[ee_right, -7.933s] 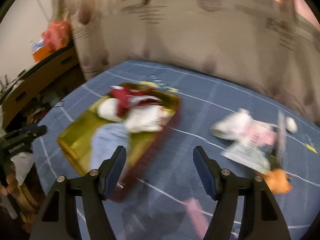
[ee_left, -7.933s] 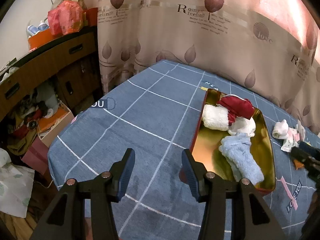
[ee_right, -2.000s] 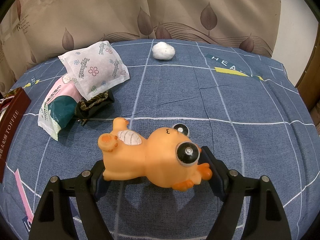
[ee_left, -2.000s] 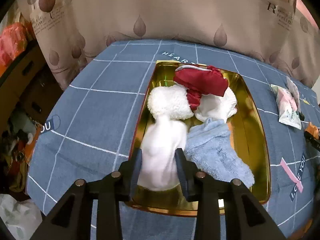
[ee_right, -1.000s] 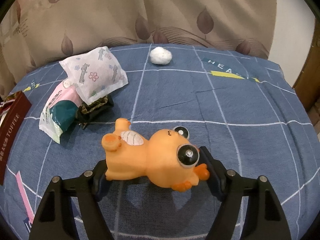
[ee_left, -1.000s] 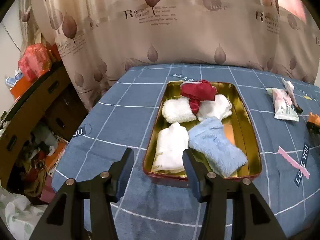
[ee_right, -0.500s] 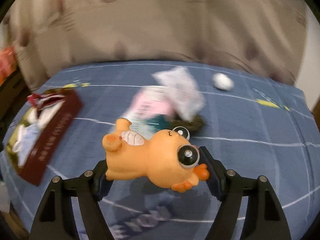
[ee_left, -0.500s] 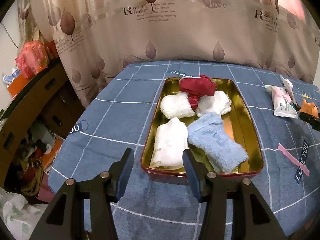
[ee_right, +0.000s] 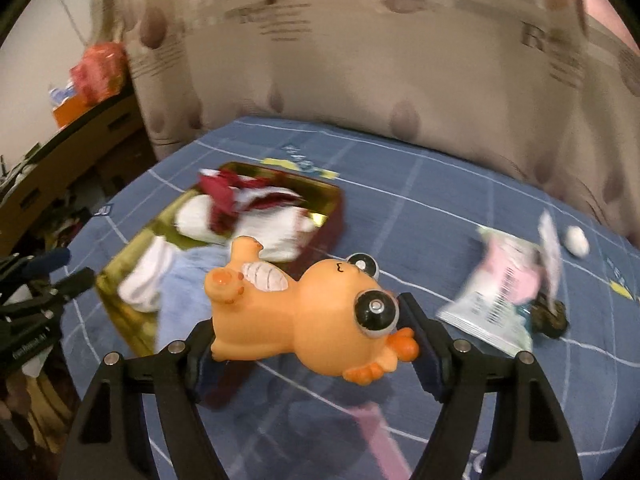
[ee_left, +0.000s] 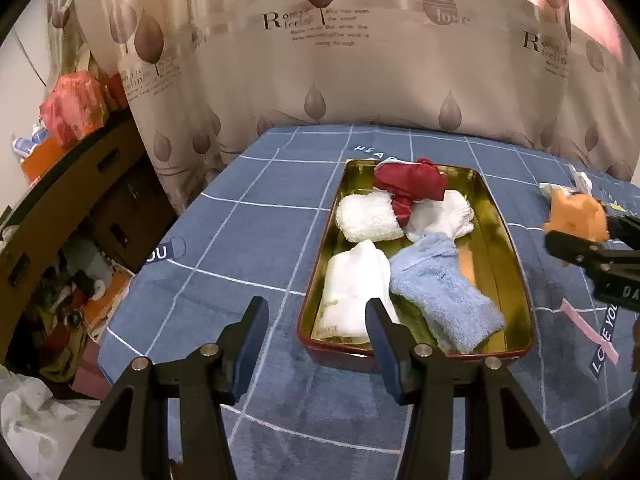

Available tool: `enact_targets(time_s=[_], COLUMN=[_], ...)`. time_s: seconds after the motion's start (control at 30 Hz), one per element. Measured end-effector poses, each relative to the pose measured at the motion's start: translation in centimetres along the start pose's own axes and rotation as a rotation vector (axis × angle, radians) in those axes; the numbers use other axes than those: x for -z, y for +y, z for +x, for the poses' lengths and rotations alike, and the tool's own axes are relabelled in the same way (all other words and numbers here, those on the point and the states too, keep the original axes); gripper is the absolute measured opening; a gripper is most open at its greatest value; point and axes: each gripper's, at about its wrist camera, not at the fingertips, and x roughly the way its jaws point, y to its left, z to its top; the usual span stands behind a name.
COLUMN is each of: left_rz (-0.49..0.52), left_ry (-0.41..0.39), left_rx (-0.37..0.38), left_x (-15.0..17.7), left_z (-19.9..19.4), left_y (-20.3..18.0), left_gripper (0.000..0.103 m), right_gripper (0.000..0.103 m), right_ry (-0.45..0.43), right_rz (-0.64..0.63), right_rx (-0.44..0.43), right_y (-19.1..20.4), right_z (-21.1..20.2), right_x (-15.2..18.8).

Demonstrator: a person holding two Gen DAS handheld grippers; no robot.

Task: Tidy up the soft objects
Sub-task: 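Carry the orange toy into the tin and open the right gripper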

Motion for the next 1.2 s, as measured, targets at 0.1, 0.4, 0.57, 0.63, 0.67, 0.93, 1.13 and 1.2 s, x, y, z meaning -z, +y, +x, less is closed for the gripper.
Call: enact_targets(time_s=[0.1,0.4,0.57,0.63,0.67,0.93,1.13,1.2], left_rz=[-0.009,-0.011,-0.013,-0.013,-0.014,-0.030,-0.016,-0.010], left_ry=[-0.002,-0.001,0.000,-0.002,0.000,-0.010,-0.010,-0.013], left_rx=[0.001,0.006,0.012,0.011,0.012,0.020,0.025,0.027], left_x=[0.0,-0.1,-0.2,-0.3,-0.2,-0.4,-0.1,-0.1], left_z=[-0.2,-0.1,0.0,0.0,0.0,-0.3,-0.3,-0.4], left_y=[0.2,0.5,0.4,0.4,0.5,0.7,0.2,0.0], left_gripper=[0.052,0.052,0.052,0.052,0.052,0.052,0.052,0.052], right_gripper=[0.074,0.075,0.075,0.075,0.075,0.078,0.090,0.090], right_ry=[0.001,0.037,0.056,0.058,0.059,0.058,0.022,0.012], right_rz=[-0.042,-0.099,-0.135,-0.142,-0.141,-0.102,-0.097,-0.092], right_rx=[-0.013,-0.038,-0.025,-0.023,-0.021,-0.049,-0.074,-0.072], right_y=[1.7,4.7,5.7,5.8,5.9,6.1,6.3,6.2], right_z=[0.3,2.6,3.9,4.2,4.5,5.6,4.9,4.5], right_x=[-0.5,-1.7,-2.1,-2.3,-2.5,-3.1,-3.3,-3.3])
